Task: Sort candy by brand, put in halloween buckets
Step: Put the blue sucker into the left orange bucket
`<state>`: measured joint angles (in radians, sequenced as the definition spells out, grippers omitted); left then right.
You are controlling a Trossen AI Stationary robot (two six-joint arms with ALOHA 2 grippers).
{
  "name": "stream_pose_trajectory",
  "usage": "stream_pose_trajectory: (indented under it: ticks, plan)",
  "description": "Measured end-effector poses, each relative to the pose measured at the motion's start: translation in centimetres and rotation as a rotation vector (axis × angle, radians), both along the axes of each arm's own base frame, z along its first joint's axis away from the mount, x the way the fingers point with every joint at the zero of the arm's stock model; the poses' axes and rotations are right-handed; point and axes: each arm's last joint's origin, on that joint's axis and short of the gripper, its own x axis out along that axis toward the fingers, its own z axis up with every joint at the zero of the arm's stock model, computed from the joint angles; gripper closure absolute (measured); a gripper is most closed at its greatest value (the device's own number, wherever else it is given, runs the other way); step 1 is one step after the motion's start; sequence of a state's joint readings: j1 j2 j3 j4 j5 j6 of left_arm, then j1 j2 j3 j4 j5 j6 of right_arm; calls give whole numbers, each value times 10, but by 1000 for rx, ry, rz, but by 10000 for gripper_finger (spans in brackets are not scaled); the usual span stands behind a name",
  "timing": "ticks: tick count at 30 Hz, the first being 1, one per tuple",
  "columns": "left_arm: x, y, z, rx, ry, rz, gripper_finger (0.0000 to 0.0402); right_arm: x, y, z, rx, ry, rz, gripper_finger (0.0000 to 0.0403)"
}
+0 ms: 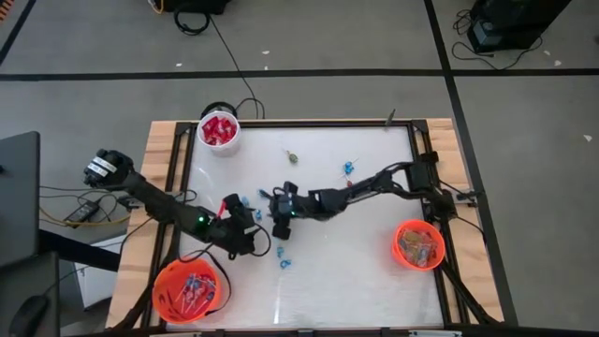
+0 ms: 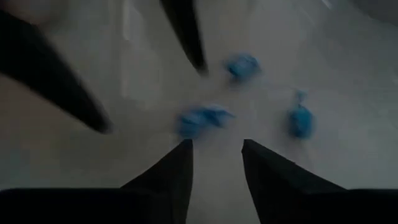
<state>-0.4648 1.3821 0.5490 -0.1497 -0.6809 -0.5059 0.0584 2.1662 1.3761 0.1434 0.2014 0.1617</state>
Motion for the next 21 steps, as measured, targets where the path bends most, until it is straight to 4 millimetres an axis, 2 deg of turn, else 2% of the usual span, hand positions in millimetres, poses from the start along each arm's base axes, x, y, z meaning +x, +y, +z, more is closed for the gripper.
stream_pose_trajectory:
  ticks: [2, 7, 13, 17, 21]
  plan:
    - [2, 4, 1, 20, -21, 35, 99, 4, -16, -6, -8, 57, -45, 244]
    - [3, 10, 1, 41, -23, 75, 99, 11, -48, -5, -5, 141, -109, 236]
    - [5, 15, 1, 46, -16, 96, 99, 6, -73, -7, 104, 209, -43, 244]
    - [6, 18, 1, 47, -22, 110, 99, 2, -83, -12, 129, 226, -30, 254]
    - [7, 21, 1, 50, -26, 127, 99, 3, -83, -11, 108, 213, 8, 276]
